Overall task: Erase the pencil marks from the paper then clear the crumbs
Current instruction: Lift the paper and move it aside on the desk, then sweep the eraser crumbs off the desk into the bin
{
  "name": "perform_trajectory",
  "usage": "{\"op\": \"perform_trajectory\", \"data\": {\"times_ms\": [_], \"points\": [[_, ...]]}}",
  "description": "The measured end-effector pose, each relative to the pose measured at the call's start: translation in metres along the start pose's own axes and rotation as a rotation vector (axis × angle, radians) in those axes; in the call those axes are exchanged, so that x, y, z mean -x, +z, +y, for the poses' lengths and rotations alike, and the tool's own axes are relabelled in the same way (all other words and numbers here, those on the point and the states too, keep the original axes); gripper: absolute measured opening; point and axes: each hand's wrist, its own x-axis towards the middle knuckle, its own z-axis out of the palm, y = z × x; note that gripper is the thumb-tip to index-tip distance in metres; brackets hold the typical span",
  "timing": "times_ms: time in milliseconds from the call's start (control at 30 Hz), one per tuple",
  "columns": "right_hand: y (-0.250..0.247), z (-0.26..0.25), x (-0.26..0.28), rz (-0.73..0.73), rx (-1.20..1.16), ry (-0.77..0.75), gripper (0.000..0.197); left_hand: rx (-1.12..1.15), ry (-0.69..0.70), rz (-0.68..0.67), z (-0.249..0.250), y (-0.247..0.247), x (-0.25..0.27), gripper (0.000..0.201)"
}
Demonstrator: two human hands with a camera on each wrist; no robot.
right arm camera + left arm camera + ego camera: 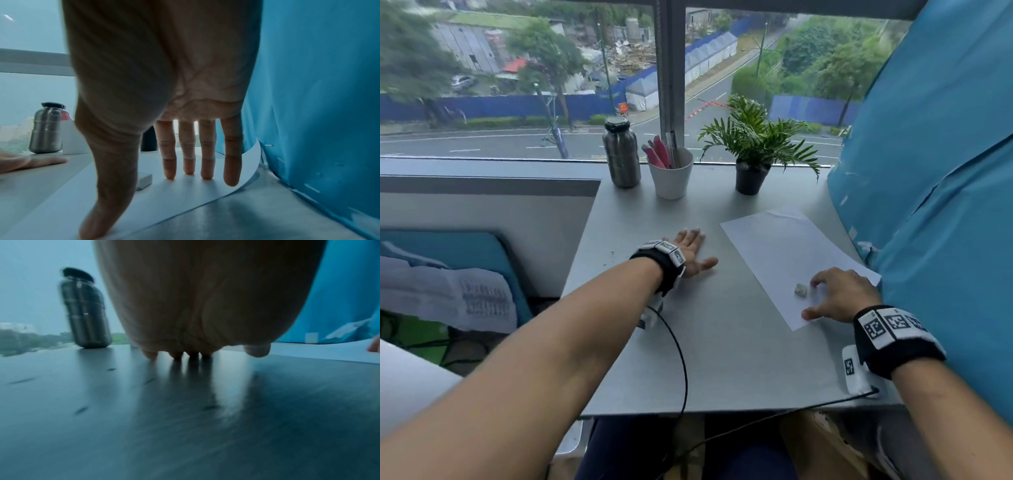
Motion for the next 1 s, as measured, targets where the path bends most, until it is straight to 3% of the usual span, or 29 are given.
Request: {"op": "perform_trajectory", "data": {"times_ms": [133, 233, 300, 367, 467, 567, 667, 767, 833, 933, 1000], "points": [[-0.005, -0.003, 0.004, -0.032, -0.026, -0.017, 0.076, 0.027, -0.111, 0.006, -0.037, 0.011, 0.034, 0.091], [-0.011, -0.004, 0.008, -0.064, -0.049, -0.007, 0.08, -0.038, -0.067, 0.019, -0.049, 0.016, 0.077, 0.093], [-0.016, -0.01, 0.016, 0.009, -0.08, -0.014, 0.079, -0.071, -0.004, 0.113, -0.058, 0.022, 0.114, 0.098], [-0.022, -0.027, 0.028, 0.152, -0.125, -0.072, 0.065, -0.063, 0.083, 0.242, -0.07, 0.033, 0.152, 0.103], [-0.023, -0.074, 0.047, 0.218, -0.176, -0.192, 0.028, 0.106, 0.18, 0.458, -0.093, 0.052, 0.189, 0.079], [-0.015, -0.128, 0.055, 0.121, -0.189, -0.289, 0.033, 0.241, 0.2, 0.704, -0.109, 0.056, 0.195, 0.053], [-0.008, -0.179, 0.054, 0.075, -0.179, -0.428, 0.032, 0.352, 0.224, 0.801, -0.106, 0.048, 0.185, 0.029], [-0.002, -0.219, 0.05, 0.022, -0.158, -0.536, 0.01, 0.516, 0.159, 0.798, -0.098, 0.037, 0.173, 0.017], [0.001, -0.232, 0.046, -0.023, -0.105, -0.611, 0.034, 0.566, 0.106, 0.764, -0.098, 0.032, 0.167, 0.016], [0.002, -0.231, 0.042, -0.031, -0.011, -0.607, 0.042, 0.561, 0.16, 0.74, -0.107, 0.03, 0.164, 0.003], [0.008, -0.218, 0.033, -0.052, 0.096, -0.524, 0.059, 0.495, 0.198, 0.644, -0.123, 0.035, 0.168, 0.029]]}}
